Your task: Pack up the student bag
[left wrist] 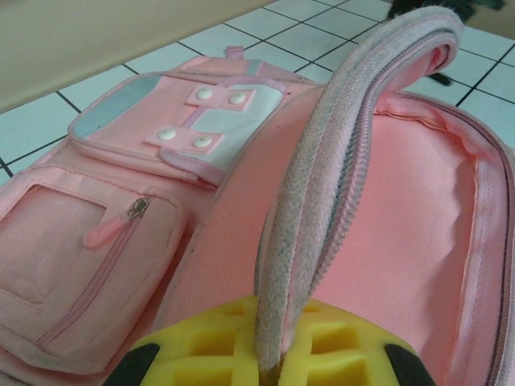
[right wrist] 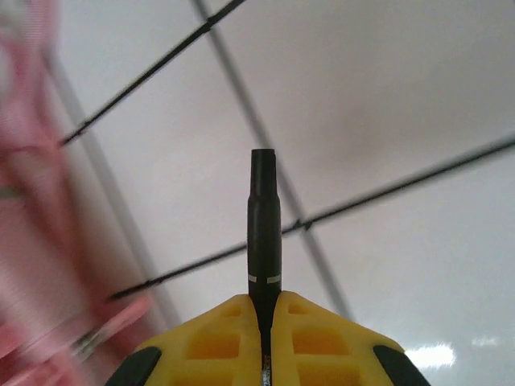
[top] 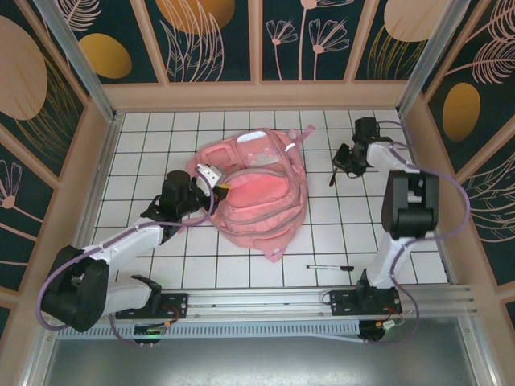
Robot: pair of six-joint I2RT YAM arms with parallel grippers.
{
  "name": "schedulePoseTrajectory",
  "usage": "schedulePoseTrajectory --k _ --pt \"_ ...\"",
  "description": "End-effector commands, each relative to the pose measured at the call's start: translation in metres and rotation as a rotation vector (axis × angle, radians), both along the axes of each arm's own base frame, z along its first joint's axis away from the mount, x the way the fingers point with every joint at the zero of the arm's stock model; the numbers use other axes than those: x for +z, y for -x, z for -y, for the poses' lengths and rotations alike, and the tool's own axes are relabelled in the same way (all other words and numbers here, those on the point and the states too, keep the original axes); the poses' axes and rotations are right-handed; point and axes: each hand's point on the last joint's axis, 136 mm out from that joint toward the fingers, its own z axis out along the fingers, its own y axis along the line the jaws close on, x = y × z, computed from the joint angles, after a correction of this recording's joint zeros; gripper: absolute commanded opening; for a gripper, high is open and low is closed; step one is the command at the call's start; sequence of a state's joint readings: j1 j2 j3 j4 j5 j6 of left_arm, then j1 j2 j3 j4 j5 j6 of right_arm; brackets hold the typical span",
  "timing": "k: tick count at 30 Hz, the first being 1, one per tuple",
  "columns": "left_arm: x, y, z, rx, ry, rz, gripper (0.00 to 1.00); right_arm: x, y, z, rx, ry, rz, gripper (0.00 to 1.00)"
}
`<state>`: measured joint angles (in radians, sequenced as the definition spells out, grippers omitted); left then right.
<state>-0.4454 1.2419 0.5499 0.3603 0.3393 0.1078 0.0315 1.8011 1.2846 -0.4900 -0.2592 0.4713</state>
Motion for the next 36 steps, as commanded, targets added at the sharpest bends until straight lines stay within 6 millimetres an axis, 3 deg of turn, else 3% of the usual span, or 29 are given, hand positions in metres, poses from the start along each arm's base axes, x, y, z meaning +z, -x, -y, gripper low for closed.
schedulePoseTrajectory --k 1,6,10,14,17,25,31,34,36 --pt "0.034 -0.013 0.005 0.034 0.093 0.061 0.00 0.035 0.024 -0.040 -0.041 -0.199 0.031 0.05" --pt "0.032 -0.012 0.013 -0.010 0.112 0.044 0.00 0.059 0.076 -0.094 -0.095 -0.361 -0.035 0.04" --pt "0.033 -0.012 0.021 -0.054 0.118 0.026 0.00 0.071 0.110 -0.156 -0.138 -0.508 -0.128 0.00" --pt "0.033 -0.013 0.026 -0.073 0.125 0.005 0.00 0.076 0.130 -0.210 -0.194 -0.596 -0.193 0.01" --pt "0.032 -0.013 0.029 -0.086 0.130 -0.008 0.00 0.075 0.127 -0.230 -0.251 -0.603 -0.186 0.02" --pt "0.047 -0.008 0.035 -0.121 0.186 -0.011 0.00 0.059 0.083 -0.243 -0.378 -0.604 -0.080 0.08" --pt "0.064 -0.004 0.040 -0.159 0.220 -0.001 0.00 0.065 0.055 -0.243 -0.361 -0.577 0.045 0.38" --pt "0.068 -0.004 0.040 -0.160 0.228 0.007 0.00 0.076 0.057 -0.235 -0.327 -0.535 0.085 0.54" --pt "0.072 -0.005 0.039 -0.152 0.227 0.017 0.00 0.088 0.066 -0.226 -0.291 -0.500 0.117 0.58"
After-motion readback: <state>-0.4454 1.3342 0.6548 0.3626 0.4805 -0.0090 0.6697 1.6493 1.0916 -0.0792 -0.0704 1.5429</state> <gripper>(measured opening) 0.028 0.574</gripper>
